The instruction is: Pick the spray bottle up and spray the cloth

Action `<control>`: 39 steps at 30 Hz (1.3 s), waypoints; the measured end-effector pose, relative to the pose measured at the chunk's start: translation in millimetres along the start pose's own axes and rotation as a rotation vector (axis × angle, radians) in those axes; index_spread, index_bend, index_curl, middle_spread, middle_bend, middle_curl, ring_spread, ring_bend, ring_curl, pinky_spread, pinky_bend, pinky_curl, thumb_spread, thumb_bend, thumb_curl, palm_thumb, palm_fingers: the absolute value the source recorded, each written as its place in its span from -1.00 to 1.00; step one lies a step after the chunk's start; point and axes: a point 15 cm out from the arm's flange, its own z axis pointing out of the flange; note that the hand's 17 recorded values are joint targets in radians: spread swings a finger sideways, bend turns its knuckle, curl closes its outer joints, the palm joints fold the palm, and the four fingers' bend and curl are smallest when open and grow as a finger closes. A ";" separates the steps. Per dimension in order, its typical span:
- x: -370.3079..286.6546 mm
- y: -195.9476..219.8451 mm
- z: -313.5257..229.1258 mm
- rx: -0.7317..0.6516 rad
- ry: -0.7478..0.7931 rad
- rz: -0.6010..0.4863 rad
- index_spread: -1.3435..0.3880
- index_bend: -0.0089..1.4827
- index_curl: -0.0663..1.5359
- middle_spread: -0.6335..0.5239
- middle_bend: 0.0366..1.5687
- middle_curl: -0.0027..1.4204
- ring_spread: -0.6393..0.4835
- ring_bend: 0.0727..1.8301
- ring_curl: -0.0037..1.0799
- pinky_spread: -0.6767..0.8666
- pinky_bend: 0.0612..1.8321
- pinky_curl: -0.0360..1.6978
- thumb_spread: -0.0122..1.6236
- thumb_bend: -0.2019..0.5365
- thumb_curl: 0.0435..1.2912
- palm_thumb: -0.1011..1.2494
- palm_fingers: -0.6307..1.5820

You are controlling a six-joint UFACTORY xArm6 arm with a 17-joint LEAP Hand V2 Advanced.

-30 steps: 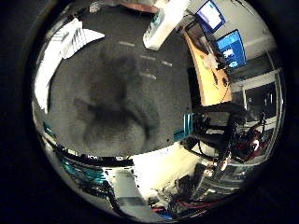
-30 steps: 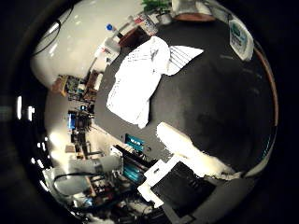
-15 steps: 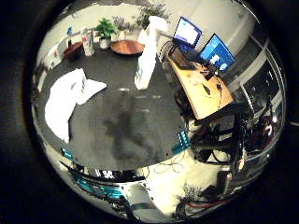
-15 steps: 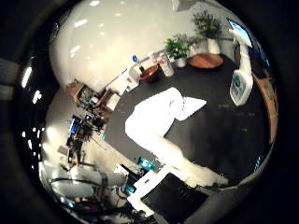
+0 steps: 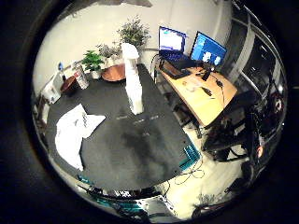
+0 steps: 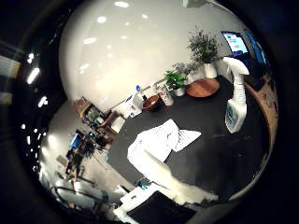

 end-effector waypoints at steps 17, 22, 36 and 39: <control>108.8 23.9 44.9 -0.039 0.008 0.167 0.70 -0.82 -0.68 0.79 -0.88 -0.86 0.93 -0.87 -0.61 0.55 -0.25 -0.68 0.05 -0.58 -0.56 -0.64 -0.60; 138.6 22.7 54.8 -0.064 -0.054 0.201 0.68 -0.82 -0.73 0.80 -0.87 -0.91 0.95 -0.88 -0.66 0.55 -0.27 -0.65 -0.01 -0.56 -0.55 -0.69 -0.61; 166.1 -42.1 80.8 0.039 -0.131 0.338 0.64 -0.81 -0.76 0.79 -0.87 -0.99 0.99 -0.89 -0.81 0.56 -0.32 -0.62 0.04 -0.54 -0.53 -0.57 -0.61; 157.9 -45.9 88.3 0.049 -0.141 0.346 0.64 -0.81 -0.76 0.80 -0.87 -1.00 1.00 -0.88 -0.83 0.57 -0.33 -0.62 0.05 -0.55 -0.53 -0.56 -0.61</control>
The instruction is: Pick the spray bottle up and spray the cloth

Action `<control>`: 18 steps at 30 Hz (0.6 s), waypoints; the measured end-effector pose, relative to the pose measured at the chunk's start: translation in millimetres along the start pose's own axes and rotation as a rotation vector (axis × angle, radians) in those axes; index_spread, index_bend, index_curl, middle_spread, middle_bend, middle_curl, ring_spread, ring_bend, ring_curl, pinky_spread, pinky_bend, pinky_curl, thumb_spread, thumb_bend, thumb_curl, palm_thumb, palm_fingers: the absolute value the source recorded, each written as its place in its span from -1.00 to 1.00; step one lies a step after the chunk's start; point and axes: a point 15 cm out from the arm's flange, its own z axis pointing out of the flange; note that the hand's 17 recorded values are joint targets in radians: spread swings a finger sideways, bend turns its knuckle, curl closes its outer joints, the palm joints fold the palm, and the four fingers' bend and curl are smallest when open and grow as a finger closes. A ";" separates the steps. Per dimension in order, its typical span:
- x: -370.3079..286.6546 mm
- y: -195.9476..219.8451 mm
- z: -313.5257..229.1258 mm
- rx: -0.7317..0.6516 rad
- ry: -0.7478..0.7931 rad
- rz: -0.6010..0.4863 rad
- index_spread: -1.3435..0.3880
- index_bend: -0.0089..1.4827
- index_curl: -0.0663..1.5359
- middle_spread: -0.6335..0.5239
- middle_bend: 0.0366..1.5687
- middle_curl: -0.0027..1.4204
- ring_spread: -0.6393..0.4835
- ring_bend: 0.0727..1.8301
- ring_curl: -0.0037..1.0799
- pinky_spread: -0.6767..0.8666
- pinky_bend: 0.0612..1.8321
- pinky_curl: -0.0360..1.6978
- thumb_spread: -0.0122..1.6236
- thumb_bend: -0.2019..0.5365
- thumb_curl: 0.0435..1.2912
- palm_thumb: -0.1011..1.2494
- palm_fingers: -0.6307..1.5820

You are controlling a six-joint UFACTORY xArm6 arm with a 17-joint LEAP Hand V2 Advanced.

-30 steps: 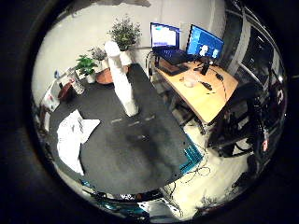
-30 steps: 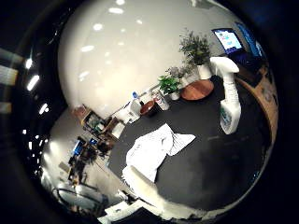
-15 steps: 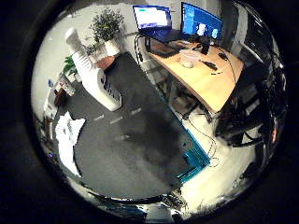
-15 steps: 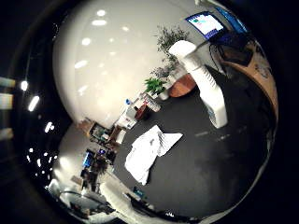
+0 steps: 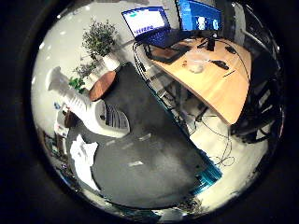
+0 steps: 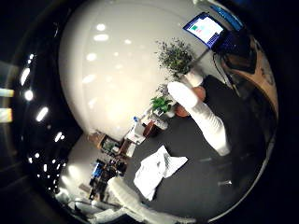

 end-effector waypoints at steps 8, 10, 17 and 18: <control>1.3 18.9 52.1 -0.008 -0.030 0.076 0.64 -0.81 -0.76 0.80 -0.88 -1.00 1.00 -0.88 -0.87 0.58 -0.33 -0.61 0.09 -0.54 -0.54 -0.55 -0.61; 6.3 28.1 64.8 -0.030 -0.036 0.089 0.64 -0.81 -0.76 0.79 -0.88 -1.00 1.00 -0.88 -0.87 0.58 -0.33 -0.61 0.10 -0.55 -0.55 -0.55 -0.61; 17.5 50.3 100.4 -0.061 -0.069 0.110 0.63 -0.80 -0.75 0.79 -0.87 -1.00 0.99 -0.88 -0.88 0.58 -0.33 -0.61 0.11 -0.54 -0.55 -0.53 -0.59; 17.9 52.8 106.6 -0.064 -0.075 0.113 0.63 -0.80 -0.74 0.78 -0.87 -0.99 0.99 -0.88 -0.88 0.58 -0.34 -0.61 0.11 -0.54 -0.55 -0.53 -0.59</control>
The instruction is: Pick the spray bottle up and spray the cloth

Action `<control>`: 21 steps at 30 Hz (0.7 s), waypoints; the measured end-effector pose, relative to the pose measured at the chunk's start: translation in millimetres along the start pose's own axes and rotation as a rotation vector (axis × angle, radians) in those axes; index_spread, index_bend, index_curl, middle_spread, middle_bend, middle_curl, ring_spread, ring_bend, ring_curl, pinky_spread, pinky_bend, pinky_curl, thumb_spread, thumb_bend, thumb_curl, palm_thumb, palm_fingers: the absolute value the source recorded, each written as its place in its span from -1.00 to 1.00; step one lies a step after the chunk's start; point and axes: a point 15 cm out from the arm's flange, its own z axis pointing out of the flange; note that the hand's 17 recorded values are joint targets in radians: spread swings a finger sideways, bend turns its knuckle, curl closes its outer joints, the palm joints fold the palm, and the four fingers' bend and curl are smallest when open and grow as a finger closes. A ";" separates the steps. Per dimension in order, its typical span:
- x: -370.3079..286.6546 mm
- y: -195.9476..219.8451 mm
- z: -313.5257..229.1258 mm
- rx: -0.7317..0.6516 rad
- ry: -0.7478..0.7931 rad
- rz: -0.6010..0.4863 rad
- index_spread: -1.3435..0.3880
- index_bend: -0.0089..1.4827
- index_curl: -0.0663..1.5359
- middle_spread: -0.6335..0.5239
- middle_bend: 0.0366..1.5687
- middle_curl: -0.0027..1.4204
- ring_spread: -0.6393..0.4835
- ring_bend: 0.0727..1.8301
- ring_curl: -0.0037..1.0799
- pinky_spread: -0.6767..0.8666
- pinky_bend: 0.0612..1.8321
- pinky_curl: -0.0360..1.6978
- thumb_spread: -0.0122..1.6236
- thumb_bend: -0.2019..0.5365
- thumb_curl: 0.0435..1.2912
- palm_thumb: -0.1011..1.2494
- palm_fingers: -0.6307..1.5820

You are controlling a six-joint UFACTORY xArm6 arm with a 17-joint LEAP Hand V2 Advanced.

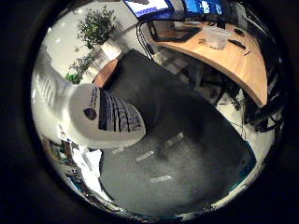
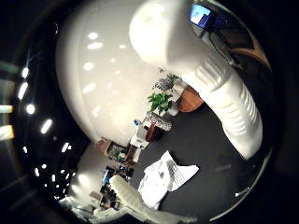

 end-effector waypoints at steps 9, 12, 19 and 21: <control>-12.5 7.6 28.8 -0.032 -0.016 -0.012 0.63 -0.80 -0.72 0.76 -0.87 -0.97 0.98 -0.87 -0.87 0.59 -0.32 -0.60 0.13 -0.54 -0.55 -0.50 -0.58; -16.4 9.3 37.6 -0.042 -0.020 -0.015 0.63 -0.80 -0.72 0.75 -0.86 -0.95 0.97 -0.87 -0.86 0.60 -0.31 -0.60 0.13 -0.54 -0.55 -0.49 -0.57; -26.8 14.7 55.4 -0.071 -0.037 -0.023 0.60 -0.78 -0.68 0.68 -0.84 -0.86 0.90 -0.83 -0.75 0.65 -0.27 -0.60 0.14 -0.54 -0.55 -0.47 -0.48; -34.5 13.2 58.9 -0.074 -0.047 -0.034 0.59 -0.76 -0.66 0.65 -0.82 -0.82 0.87 -0.79 -0.71 0.67 -0.25 -0.60 0.14 -0.54 -0.55 -0.47 -0.43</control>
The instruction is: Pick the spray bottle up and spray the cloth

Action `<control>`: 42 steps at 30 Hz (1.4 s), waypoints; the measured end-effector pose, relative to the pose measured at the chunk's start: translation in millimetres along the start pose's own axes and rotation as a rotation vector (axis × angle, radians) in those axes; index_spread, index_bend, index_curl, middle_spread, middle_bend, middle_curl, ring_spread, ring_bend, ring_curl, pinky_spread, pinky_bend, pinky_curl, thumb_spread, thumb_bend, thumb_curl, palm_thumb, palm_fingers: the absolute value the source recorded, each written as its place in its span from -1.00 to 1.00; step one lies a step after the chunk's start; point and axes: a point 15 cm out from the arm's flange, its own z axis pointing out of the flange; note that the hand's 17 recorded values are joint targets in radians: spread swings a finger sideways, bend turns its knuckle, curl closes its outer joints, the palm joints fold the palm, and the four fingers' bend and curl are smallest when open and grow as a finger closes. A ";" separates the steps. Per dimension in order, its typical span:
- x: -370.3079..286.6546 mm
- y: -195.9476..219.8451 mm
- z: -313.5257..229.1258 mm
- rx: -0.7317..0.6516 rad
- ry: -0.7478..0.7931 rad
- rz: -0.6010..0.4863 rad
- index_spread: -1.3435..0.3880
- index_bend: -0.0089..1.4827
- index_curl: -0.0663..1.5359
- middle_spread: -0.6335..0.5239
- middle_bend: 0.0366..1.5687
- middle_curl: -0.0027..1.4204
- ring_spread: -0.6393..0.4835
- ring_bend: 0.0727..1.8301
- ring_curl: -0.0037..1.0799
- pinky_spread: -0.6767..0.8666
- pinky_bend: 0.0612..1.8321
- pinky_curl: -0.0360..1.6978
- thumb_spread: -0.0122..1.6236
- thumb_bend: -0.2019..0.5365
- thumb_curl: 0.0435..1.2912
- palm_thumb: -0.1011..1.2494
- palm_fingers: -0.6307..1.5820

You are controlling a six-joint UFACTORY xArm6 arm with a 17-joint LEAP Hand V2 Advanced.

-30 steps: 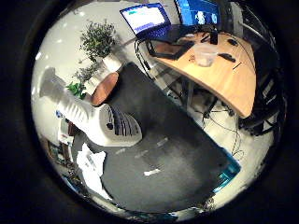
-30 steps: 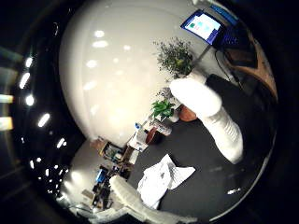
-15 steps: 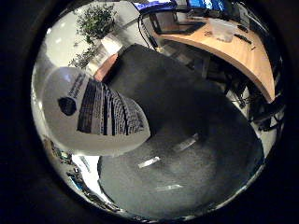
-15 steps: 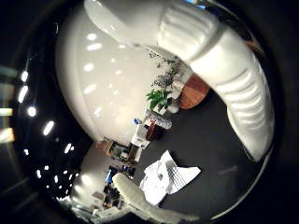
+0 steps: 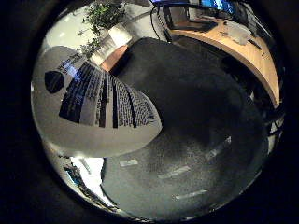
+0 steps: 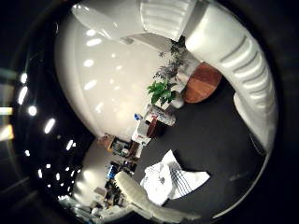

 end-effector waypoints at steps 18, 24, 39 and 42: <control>-18.8 20.9 31.2 -0.003 -0.067 0.045 -0.03 -0.71 -0.61 -0.61 -0.12 -0.32 -0.44 0.26 -0.12 -0.79 0.21 -0.50 0.20 -0.49 -0.31 0.34 0.70; -40.2 15.2 33.5 0.043 -0.119 0.009 0.02 -0.06 -0.31 -0.45 0.29 -0.13 -0.32 0.32 -0.05 -0.70 0.23 -0.44 0.33 -0.43 -0.23 0.46 0.84; -76.3 10.8 19.3 0.032 -0.192 -0.077 0.25 0.49 -0.13 -0.21 0.60 -0.05 -0.26 0.48 0.04 -0.56 0.36 -0.31 0.49 -0.31 0.18 0.74 0.71; -78.9 5.4 5.5 0.027 -0.188 -0.120 0.26 0.50 -0.13 -0.20 0.62 -0.06 -0.26 0.49 0.04 -0.57 0.36 -0.30 0.46 -0.37 0.25 0.74 0.71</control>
